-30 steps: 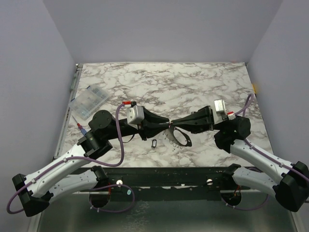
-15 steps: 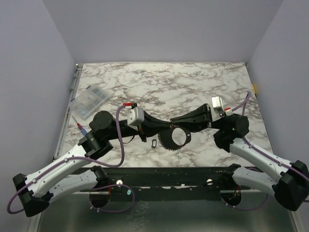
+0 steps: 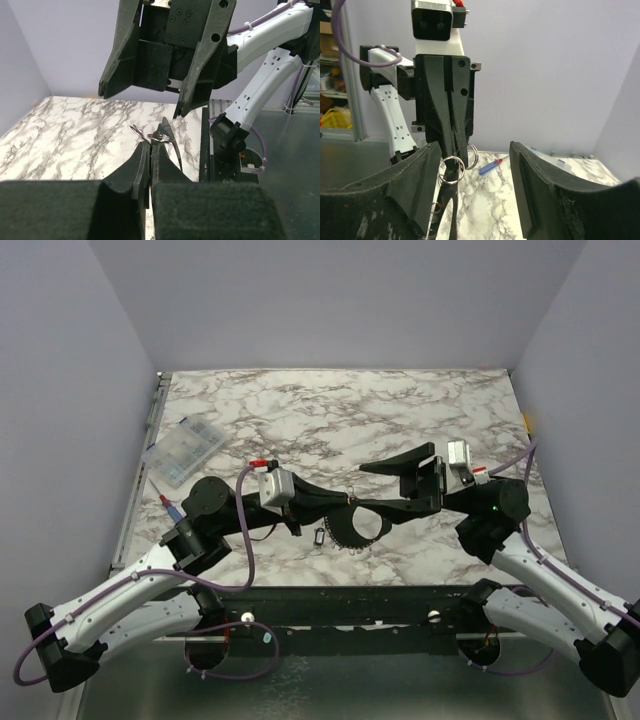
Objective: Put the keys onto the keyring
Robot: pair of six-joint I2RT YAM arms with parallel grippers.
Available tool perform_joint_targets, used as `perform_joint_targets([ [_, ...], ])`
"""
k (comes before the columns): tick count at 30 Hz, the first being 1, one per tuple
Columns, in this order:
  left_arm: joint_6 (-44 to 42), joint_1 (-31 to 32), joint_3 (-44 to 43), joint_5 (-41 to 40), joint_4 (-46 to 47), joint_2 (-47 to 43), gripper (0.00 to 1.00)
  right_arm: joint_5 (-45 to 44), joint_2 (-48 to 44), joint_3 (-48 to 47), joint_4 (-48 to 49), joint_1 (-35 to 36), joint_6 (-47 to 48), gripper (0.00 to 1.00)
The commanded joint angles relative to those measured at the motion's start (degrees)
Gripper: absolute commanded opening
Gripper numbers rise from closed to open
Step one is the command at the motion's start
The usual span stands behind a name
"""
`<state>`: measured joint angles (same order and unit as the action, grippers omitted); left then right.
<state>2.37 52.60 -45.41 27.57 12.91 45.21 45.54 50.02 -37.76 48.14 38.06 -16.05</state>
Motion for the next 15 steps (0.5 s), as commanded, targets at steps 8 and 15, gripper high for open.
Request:
perform_joint_targets([
  [8, -7.8, 0.1, 6.7, -0.7, 9.8, -5.5, 0.00, -1.0, -2.2, -14.4, -37.2, 0.3, 8.7, 0.66],
  [15, -13.8, 0.1, 5.8, 3.3, 7.5, -5.2, 0.00, 2.1, 1.4, -20.8, -50.9, 0.3, 10.5, 0.63],
])
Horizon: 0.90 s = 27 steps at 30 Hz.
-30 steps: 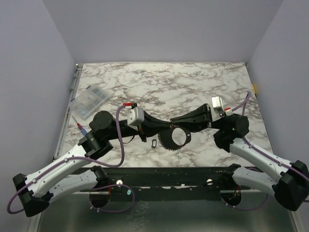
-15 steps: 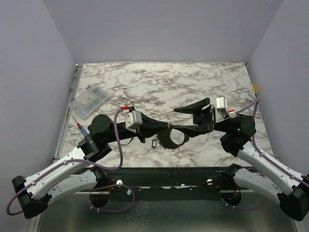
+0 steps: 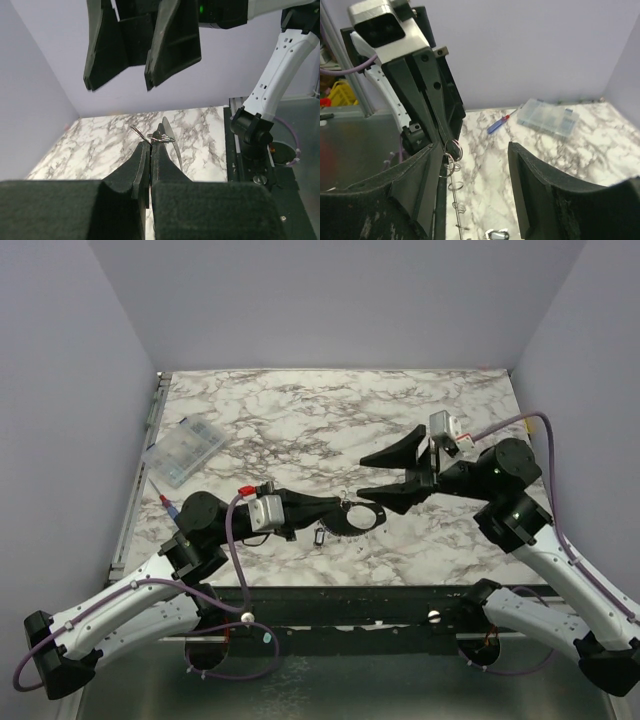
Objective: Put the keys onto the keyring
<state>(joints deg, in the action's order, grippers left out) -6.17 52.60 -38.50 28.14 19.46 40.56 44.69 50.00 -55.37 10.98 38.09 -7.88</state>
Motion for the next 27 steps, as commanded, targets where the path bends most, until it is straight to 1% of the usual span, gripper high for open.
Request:
perform_joint_targets([
  [1, -6.8, 0.1, -2.1, 2.7, -1.1, -0.3, 0.00, 3.4, 2.0, -4.0, -15.4, 0.3, 2.9, 0.62],
  [4, -12.1, 0.1, -5.3, 1.7, -8.9, 0.9, 0.00, 4.7, 3.2, -6.2, -20.7, 0.3, 5.5, 0.62],
  [7, -15.4, 0.1, -7.0, 0.6, -12.5, 2.0, 0.00, 6.2, 4.4, -7.5, -24.6, 0.3, 7.2, 0.62],
  [12, -20.6, 0.0, -11.3, -2.9, -19.8, 4.8, 0.00, 5.9, 5.9, -7.9, -27.3, 0.3, 12.6, 0.60],
  [16, -26.0, 0.1, -14.5, -6.4, -26.9, 6.9, 0.00, 3.8, 5.2, -5.4, -24.6, 0.3, 17.4, 0.59],
  [21, -31.2, 0.2, -15.5, -9.3, -31.5, 7.5, 0.00, 2.2, 2.9, 0.0, -18.3, 0.3, 23.6, 0.57],
  [27, -36.0, 0.3, -15.9, -12.5, -34.9, 7.8, 0.00, 0.5, 4.6, 0.0, -19.9, 0.3, 30.7, 0.56],
])
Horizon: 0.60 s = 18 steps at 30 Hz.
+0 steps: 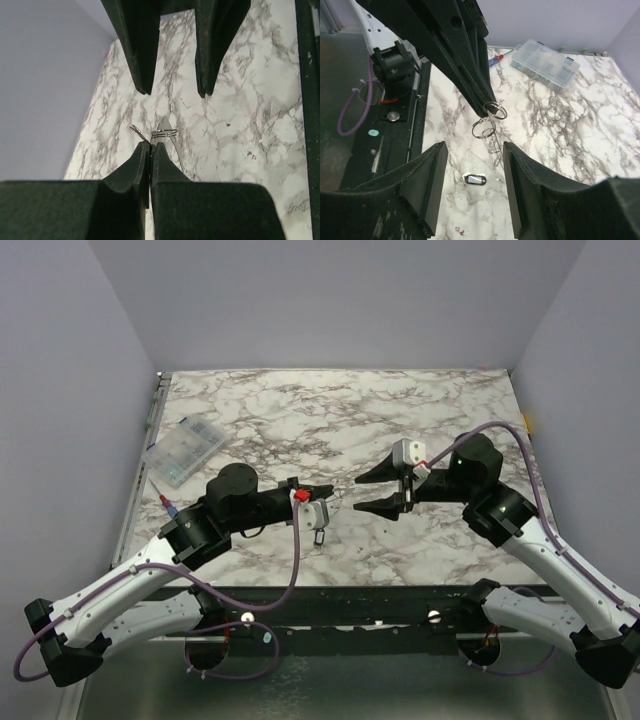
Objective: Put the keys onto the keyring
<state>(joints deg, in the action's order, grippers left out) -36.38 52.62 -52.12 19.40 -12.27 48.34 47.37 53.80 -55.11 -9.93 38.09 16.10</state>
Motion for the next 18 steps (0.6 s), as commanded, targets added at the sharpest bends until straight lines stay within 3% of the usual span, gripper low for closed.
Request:
perform_joint_targets([
  [1, -6.3, 0.3, -2.1, -4.0, -3.3, 0.0, 0.00, -2.2, 1.3, -0.5, 0.7, 0.3, 7.3, 0.56],
  [6, -7.9, 0.8, 0.4, -6.9, -3.2, -0.9, 0.00, -3.0, 3.4, -0.9, -0.2, 0.3, 8.0, 0.55],
  [10, -8.4, 1.0, 2.4, -11.4, -2.6, -1.5, 0.00, -5.2, 4.7, -0.1, 0.1, 0.3, 2.9, 0.55],
  [14, -7.9, 1.0, 3.6, -17.1, -1.8, -1.8, 0.00, -12.4, 3.0, 5.1, 8.5, 0.4, -9.3, 0.49],
  [18, -6.0, 1.0, 4.6, -24.2, -1.1, -1.0, 0.00, -19.9, -0.6, 13.4, 18.6, 0.4, -21.4, 0.49],
])
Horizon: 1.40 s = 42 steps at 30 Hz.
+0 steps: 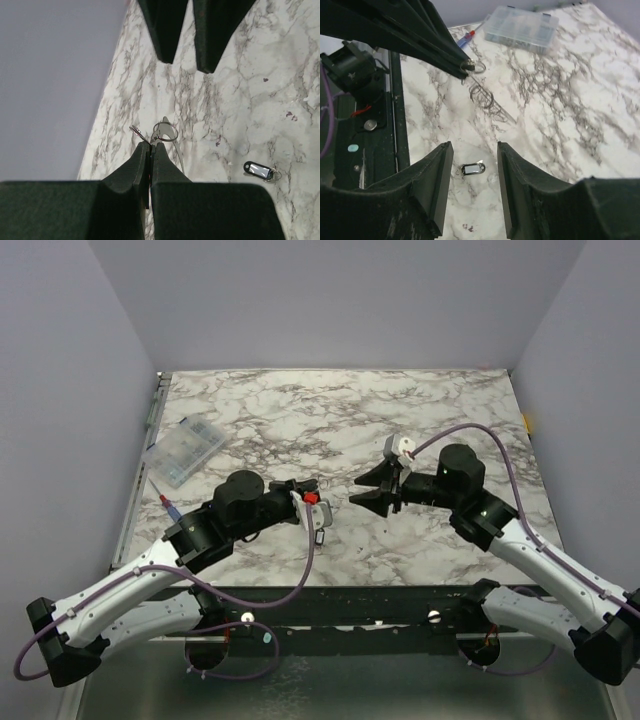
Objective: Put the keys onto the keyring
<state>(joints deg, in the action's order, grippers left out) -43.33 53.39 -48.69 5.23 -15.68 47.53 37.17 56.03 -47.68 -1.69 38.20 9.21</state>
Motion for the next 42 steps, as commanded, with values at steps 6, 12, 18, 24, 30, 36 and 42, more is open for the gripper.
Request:
perform_joint_targets([
  [6, 4.9, 0.2, 4.9, -21.2, 6.1, 0.7, 0.00, -18.3, 4.6, 3.9, 0.4, 3.8, -21.7, 0.46],
  [12, 7.5, 0.0, 12.3, -29.6, 15.0, -2.7, 0.00, -22.1, 14.0, 0.8, -3.2, 13.3, -18.3, 0.55],
  [18, 7.8, -0.5, 18.4, -30.6, 22.4, -10.5, 0.00, -14.6, 12.4, 13.8, 9.9, 15.1, 4.9, 0.59],
  [24, 8.6, -0.6, 22.6, -26.0, 24.1, -20.1, 0.00, -12.9, 14.5, 17.4, 18.8, 15.1, 20.5, 0.59],
  [30, 8.7, -0.9, 23.3, -25.6, 24.1, -22.9, 0.00, -9.0, 24.3, 12.1, 12.9, 15.1, 29.2, 0.57],
  [36, 9.1, -1.0, 23.6, -25.4, 24.6, -22.7, 0.00, -8.5, 30.8, 7.3, 7.8, 15.0, 36.7, 0.57],
  [42, 9.3, -1.0, 23.8, -25.3, 24.9, -22.9, 0.00, -6.9, 34.0, 4.8, 4.0, 15.1, 40.5, 0.55],
])
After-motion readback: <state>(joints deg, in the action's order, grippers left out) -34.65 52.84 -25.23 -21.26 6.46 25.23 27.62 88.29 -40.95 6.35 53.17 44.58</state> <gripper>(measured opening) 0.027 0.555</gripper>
